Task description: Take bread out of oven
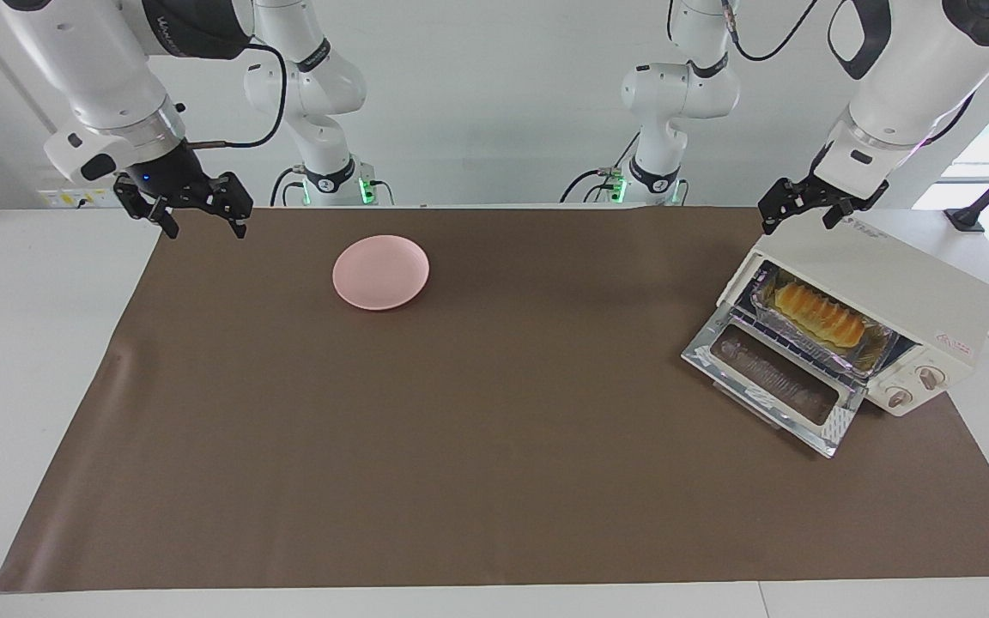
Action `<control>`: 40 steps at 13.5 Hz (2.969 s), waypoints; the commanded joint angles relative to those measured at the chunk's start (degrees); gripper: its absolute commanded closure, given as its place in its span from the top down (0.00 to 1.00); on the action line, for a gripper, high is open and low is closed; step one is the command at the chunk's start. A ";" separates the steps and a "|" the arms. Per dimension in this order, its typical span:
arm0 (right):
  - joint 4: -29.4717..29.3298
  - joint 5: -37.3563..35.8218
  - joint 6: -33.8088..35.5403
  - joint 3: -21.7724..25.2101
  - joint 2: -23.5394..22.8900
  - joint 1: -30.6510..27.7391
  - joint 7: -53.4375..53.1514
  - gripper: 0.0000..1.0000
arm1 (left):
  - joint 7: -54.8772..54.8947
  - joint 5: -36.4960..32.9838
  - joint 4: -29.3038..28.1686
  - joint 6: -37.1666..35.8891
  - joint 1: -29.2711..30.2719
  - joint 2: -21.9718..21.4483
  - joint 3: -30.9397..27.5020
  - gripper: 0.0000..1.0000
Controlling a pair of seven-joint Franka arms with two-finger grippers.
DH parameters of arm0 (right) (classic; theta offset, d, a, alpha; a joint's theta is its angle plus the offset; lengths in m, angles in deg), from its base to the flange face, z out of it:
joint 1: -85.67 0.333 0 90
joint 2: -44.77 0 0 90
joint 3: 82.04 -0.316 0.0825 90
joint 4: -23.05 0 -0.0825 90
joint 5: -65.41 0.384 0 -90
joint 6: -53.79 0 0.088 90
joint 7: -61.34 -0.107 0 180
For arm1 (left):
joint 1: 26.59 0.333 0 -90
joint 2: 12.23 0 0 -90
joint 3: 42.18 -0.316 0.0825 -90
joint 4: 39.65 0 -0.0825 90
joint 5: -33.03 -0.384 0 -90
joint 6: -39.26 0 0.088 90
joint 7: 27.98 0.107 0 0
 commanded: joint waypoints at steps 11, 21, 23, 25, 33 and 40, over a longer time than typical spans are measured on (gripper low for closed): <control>0.22 -0.49 0.54 -0.76 0.29 -1.07 1.38 1.00 | -28.78 -1.09 10.67 8.77 -0.04 23.26 -1.55 1.00; 0.22 -0.49 0.54 -0.76 0.29 -1.07 1.38 1.00 | -28.97 -7.42 -8.44 22.96 1.72 16.04 -2.78 1.00; 0.22 -0.49 0.54 -0.76 0.29 -1.07 1.38 1.00 | -28.97 -7.42 -9.32 23.22 1.81 15.69 -2.87 1.00; 0.22 -0.49 0.54 -0.76 0.29 -1.07 1.38 1.00 | -28.97 -7.42 -11.16 24.88 1.90 15.07 -2.87 1.00; 0.22 -0.49 0.54 -0.84 0.29 -1.07 1.38 1.00 | -28.97 -7.42 -16.09 29.72 2.60 13.40 -2.87 0.86; 0.22 -0.49 0.54 -0.76 0.29 -1.07 1.38 1.00 | -28.44 -9.27 -17.59 29.72 2.69 12.61 -2.87 0.00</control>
